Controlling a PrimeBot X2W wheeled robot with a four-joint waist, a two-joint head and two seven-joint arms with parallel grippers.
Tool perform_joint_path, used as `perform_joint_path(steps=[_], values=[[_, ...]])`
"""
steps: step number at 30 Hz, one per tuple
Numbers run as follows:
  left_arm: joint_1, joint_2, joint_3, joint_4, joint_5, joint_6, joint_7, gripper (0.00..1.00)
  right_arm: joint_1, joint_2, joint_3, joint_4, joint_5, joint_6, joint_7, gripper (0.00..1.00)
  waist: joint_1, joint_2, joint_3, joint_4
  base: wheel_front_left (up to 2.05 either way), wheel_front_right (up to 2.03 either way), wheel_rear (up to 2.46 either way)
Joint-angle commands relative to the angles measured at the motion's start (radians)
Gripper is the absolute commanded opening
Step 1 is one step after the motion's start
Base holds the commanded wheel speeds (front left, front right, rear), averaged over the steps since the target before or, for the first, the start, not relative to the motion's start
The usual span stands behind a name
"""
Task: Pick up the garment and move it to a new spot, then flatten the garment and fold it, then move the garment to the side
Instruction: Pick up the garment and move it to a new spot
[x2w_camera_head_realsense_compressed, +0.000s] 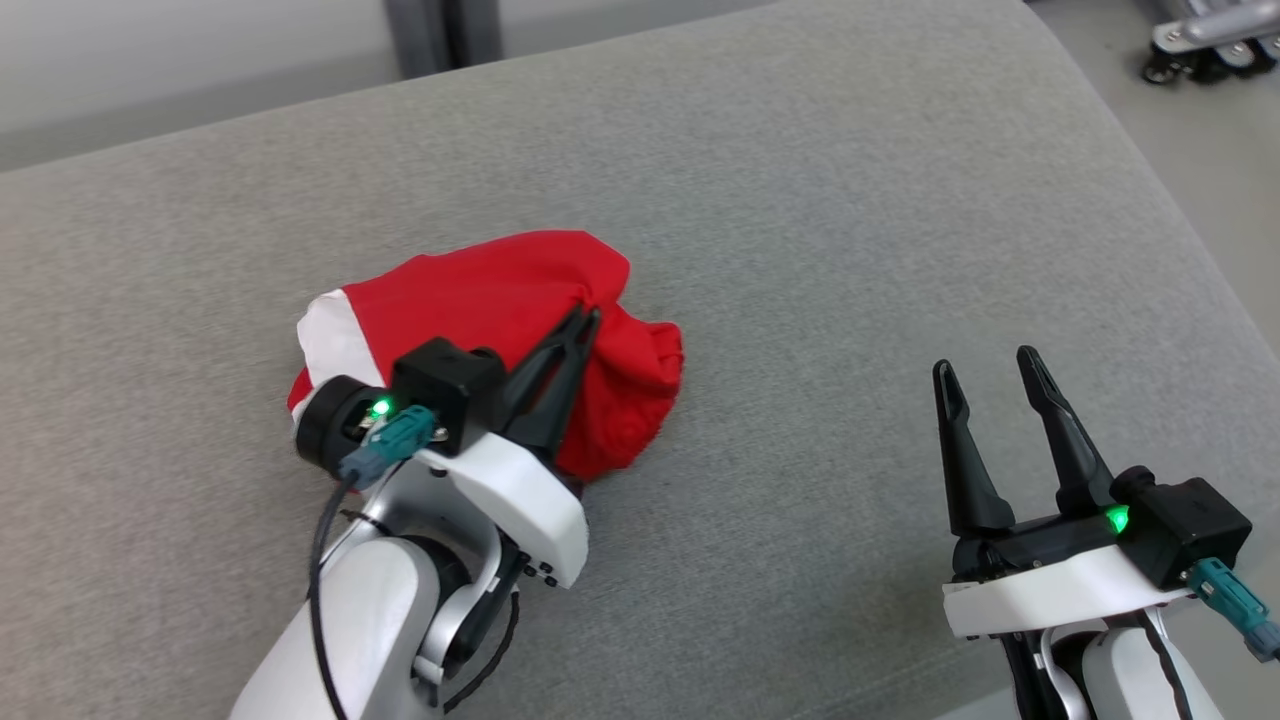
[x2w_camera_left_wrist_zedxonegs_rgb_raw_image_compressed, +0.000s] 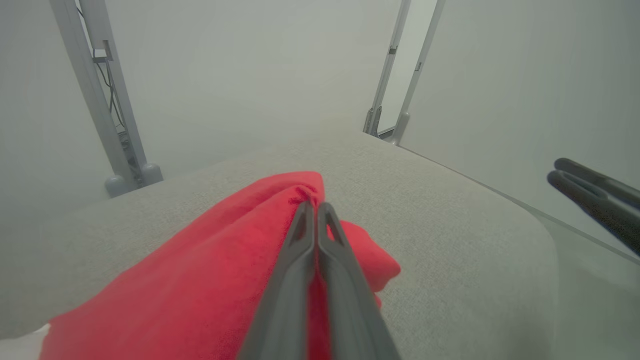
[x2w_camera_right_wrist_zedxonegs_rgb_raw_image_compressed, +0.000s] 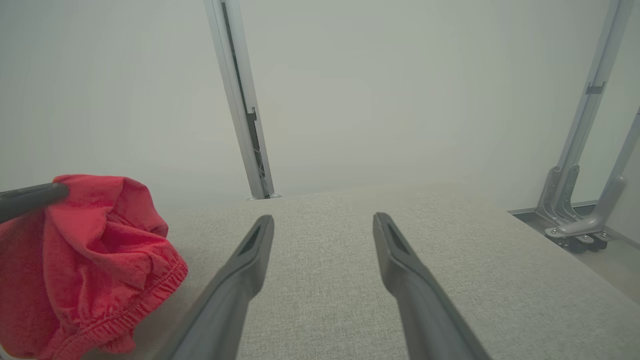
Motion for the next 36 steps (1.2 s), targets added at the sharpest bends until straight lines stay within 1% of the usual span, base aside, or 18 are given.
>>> perform_joint_path(steps=[1, 5, 10, 11, 12, 13, 15, 16, 20, 22, 24, 30, 36], values=[[-0.021, 0.000, -0.002, 0.009, 0.001, -0.009, 0.003, 0.00, -0.002, -0.002, 0.001, 0.004, 0.007, 0.002, -0.008, 1.00, 0.0000, 0.0000, 0.023, -0.037, 0.00, 0.00, 0.00], [-0.049, -0.026, -0.032, 0.078, -0.006, -0.026, 0.010, 0.00, -0.013, -0.002, 0.007, 0.010, 0.021, 0.002, -0.010, 1.00, 0.0000, 0.0000, 0.038, -0.060, 0.00, 0.00, 0.00], [-0.083, -0.044, -0.053, 0.174, -0.018, -0.045, 0.016, 0.00, -0.021, -0.003, 0.007, 0.009, 0.031, 0.002, -0.012, 1.00, 0.0000, 0.0000, 0.045, -0.065, 0.00, 0.00, 0.00], [-0.089, -0.049, -0.054, 0.189, -0.023, -0.049, 0.014, 0.14, -0.020, -0.003, 0.004, 0.008, 0.033, 0.002, -0.012, 1.00, 0.0000, 0.0000, 0.045, -0.061, 0.00, 0.00, 0.00], [-0.096, -0.054, -0.058, 0.202, -0.026, -0.053, 0.010, 0.74, -0.018, -0.002, 0.002, 0.006, 0.034, 0.002, -0.011, 1.00, 0.0000, 0.0000, 0.044, -0.055, 0.00, 0.00, 0.00], [-0.102, -0.057, -0.063, 0.210, -0.021, -0.057, 0.001, 1.00, -0.016, -0.002, 0.001, 0.007, 0.034, 0.002, -0.011, 1.00, 0.0000, 0.0000, 0.042, -0.048, 0.00, 0.00, 0.00], [-0.109, -0.064, -0.074, 0.218, -0.015, -0.069, -0.030, 1.00, -0.011, -0.003, -0.005, 0.011, 0.026, 0.002, -0.011, 1.00, 0.0000, 0.0000, 0.037, -0.029, 0.00, 0.00, 0.00], [-0.109, -0.069, -0.076, 0.212, -0.015, -0.072, -0.070, 1.00, -0.010, -0.003, -0.006, 0.016, 0.020, 0.002, -0.011, 1.00, 0.0000, 0.0000, 0.029, -0.008, 0.00, 0.00, 0.00], [-0.086, -0.071, -0.072, 0.184, -0.013, -0.057, -0.131, 1.00, -0.011, -0.003, -0.011, 0.024, 0.003, 0.002, -0.011, 1.00, 0.0000, 0.0000, 0.008, 0.041, 0.00, 0.00, 0.00], [-0.081, -0.068, -0.066, 0.173, -0.009, -0.051, -0.145, 1.00, -0.012, -0.003, -0.013, 0.025, -0.002, 0.002, -0.011, 1.00, 0.0000, 0.0000, 0.004, 0.053, 0.00, 0.00, 0.00], [-0.065, -0.060, -0.050, 0.152, -0.008, -0.035, -0.166, 1.00, -0.013, -0.003, -0.017, 0.030, -0.012, 0.002, -0.011, 1.00, 0.0000, 0.0000, -0.007, 0.078, 0.00, 0.00, 0.00], [-0.018, -0.025, 0.031, 0.095, -0.023, 0.033, -0.217, 1.00, -0.007, -0.003, -0.024, 0.039, -0.032, 0.002, -0.011, 1.00, 0.0000, 0.0000, -0.034, 0.153, 0.00, 0.00, 0.00], [0.037, 0.019, 0.129, 0.066, -0.051, 0.092, -0.255, 1.00, -0.001, -0.004, -0.026, 0.049, -0.040, 0.002, -0.009, 1.00, 0.0000, 0.0000, -0.065, 0.206, 0.00, 0.00, 0.00]])
